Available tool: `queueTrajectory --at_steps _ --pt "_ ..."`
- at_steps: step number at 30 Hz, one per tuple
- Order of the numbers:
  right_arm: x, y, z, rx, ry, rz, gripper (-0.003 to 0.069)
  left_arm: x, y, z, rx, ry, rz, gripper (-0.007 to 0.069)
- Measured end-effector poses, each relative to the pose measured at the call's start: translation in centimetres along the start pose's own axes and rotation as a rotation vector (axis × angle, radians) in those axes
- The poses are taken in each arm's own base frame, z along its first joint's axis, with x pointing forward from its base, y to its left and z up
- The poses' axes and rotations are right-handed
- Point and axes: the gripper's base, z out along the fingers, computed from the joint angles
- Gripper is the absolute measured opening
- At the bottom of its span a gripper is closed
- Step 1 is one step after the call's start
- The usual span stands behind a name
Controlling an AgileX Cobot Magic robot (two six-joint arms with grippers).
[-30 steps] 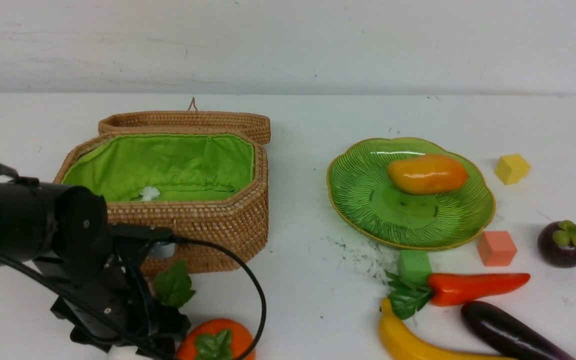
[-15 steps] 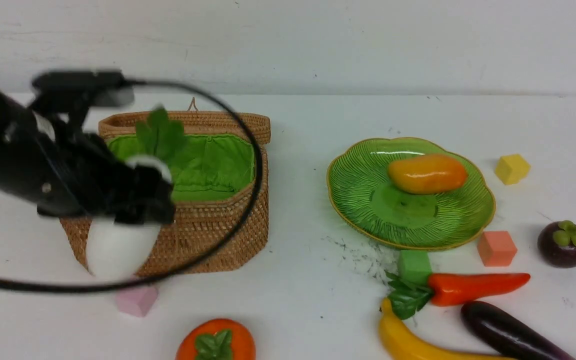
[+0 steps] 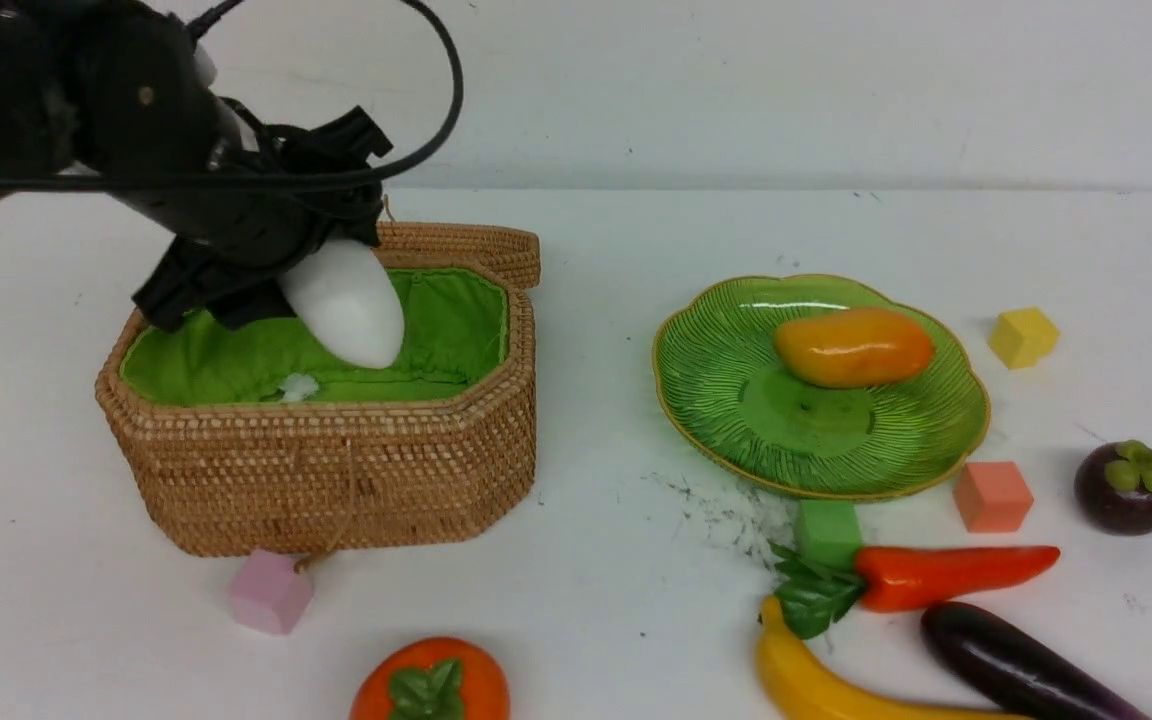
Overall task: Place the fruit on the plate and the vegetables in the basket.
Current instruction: Take a daikon with your left arm and place it on the basket on the left, then grab a tomato with your left arm and place it on the plate on the right.
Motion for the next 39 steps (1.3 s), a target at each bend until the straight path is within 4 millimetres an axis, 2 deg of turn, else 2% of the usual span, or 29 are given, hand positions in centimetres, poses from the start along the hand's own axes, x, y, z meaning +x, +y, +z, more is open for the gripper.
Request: queueTrajectory --at_steps 4,10,13,16,18,19,20,21,24,26,27,28,30,33,39 --pt "0.0 0.0 0.0 0.0 0.0 0.0 0.0245 0.0 -0.1 1.5 -0.021 -0.004 -0.116 0.0505" --pt "0.0 0.0 0.0 0.0 0.0 0.0 0.0245 -0.2 -0.2 1.4 -0.017 -0.02 -0.073 0.0643" --pt "0.0 0.0 0.0 0.0 0.0 0.0 0.0245 -0.4 -0.3 0.8 -0.006 -0.028 -0.01 0.0666" --pt "0.0 0.0 0.0 0.0 0.0 0.0 0.0245 -0.7 -0.4 -0.7 0.01 -0.04 0.079 0.0662" --pt "0.0 0.0 0.0 0.0 0.0 0.0 0.0245 -0.5 -0.3 -3.1 -0.004 -0.021 0.238 0.0634" --pt "0.0 0.0 0.0 0.0 0.0 0.0 0.0245 -0.5 -0.3 -3.1 -0.011 -0.017 0.254 0.0631" --pt "0.0 0.0 0.0 0.0 0.0 0.0 0.0245 0.3 -0.1 -4.7 -0.051 0.034 0.391 0.0608" --pt "0.0 0.0 0.0 0.0 0.0 0.0 0.0245 0.9 -0.1 -5.3 -0.06 0.062 0.46 0.0596" --pt "0.0 0.0 0.0 0.0 0.0 0.0 0.0245 4.2 0.7 -6.2 -0.143 0.257 0.672 0.0559" --pt "0.0 0.0 0.0 0.0 0.0 0.0 0.0245 6.9 1.9 -5.6 -0.186 0.388 0.758 0.0549" --pt "0.0 0.0 0.0 0.0 0.0 0.0 0.0245 7.3 2.2 -5.3 -0.196 0.407 0.765 0.0549" --pt "0.0 0.0 0.0 0.0 0.0 0.0 0.0245 9.0 3.2 -4.5 -0.217 0.475 0.805 0.0546" --pt "0.0 0.0 0.0 0.0 0.0 0.0 0.0245 10.7 4.7 -3.6 -0.228 0.542 0.833 0.0543" --pt "0.0 0.0 0.0 0.0 0.0 0.0 0.0245 11.8 6.1 -2.6 -0.215 0.592 0.835 0.0542" --pt "0.0 0.0 0.0 0.0 0.0 0.0 0.0245 12.5 6.3 -1.9 -0.038 0.665 0.793 0.0542"
